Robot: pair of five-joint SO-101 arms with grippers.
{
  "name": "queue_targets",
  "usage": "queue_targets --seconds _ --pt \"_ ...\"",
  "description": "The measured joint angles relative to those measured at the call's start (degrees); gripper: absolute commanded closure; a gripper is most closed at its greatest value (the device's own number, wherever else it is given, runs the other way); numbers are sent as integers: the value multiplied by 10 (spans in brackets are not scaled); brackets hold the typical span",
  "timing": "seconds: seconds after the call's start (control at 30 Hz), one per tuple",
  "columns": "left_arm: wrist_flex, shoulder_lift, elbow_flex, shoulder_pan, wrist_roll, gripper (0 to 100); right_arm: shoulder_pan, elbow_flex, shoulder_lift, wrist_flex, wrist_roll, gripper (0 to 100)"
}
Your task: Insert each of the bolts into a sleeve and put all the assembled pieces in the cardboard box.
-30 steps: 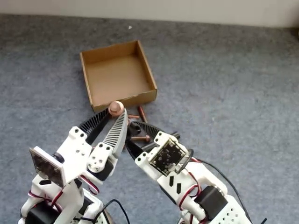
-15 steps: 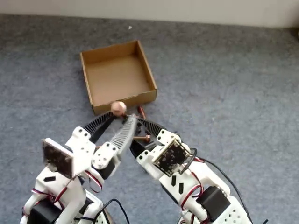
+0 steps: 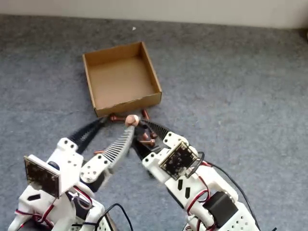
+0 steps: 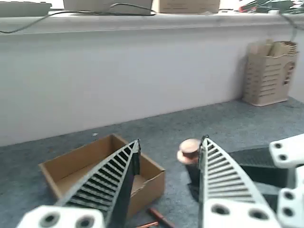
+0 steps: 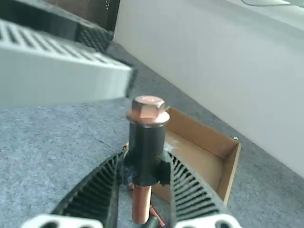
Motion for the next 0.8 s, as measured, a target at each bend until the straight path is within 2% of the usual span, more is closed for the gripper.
queue_targets --seconds 0.13,0.3,0.57,0.67,0.8 --pt "36 0 1 -97 -54 816 46 8 0 27 0 994" --pt "50 -1 71 -217 -69 991 78 36 1 52 0 994" --pt "28 1 244 -369 -73 986 130 40 2 52 0 994" --pt "-5 5 302 -401 -73 983 132 38 39 52 0 994" --pt "-40 6 357 -411 -73 983 134 -35 167 52 0 994"
